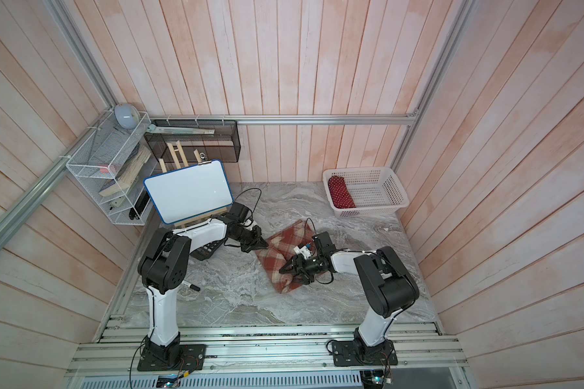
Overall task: Roll up the skirts
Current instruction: Roll the skirt at the center of the board.
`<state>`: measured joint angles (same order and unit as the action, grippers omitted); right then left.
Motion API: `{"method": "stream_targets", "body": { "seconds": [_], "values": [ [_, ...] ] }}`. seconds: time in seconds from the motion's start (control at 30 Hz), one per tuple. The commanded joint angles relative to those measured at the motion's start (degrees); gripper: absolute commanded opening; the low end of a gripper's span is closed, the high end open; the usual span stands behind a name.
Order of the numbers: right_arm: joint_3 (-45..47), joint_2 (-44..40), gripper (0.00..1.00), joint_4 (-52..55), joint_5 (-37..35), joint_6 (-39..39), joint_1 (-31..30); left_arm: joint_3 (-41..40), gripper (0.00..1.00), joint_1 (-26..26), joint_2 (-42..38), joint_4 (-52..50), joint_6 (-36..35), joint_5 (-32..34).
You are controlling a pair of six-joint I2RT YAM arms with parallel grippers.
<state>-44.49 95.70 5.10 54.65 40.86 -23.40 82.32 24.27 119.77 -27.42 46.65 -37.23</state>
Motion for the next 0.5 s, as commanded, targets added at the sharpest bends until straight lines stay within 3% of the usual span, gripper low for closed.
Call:
{"method": "stream_targets", "body": {
  "seconds": [0.0,0.23,0.37,0.47],
  "values": [
    [-6.87,-5.51,0.63,14.9,-12.96,-7.53,0.29,1.6,0.0,0.83,2.07,-2.59,-1.09,0.93],
    [-25.37,-9.58,0.61,39.94,-46.85,-17.2,-9.6,1.74,0.0,0.93,1.93,-3.25,-1.89,0.76],
    [-22.31,-11.57,0.59,40.25,-48.29,-14.66,-11.36,0.64,0.0,0.95,1.02,-3.35,-2.36,0.8],
    [-17.4,-12.51,0.57,36.44,-44.51,-12.7,-10.51,-0.2,0.0,0.88,0.32,-2.76,-1.98,0.85]
  ]
}}
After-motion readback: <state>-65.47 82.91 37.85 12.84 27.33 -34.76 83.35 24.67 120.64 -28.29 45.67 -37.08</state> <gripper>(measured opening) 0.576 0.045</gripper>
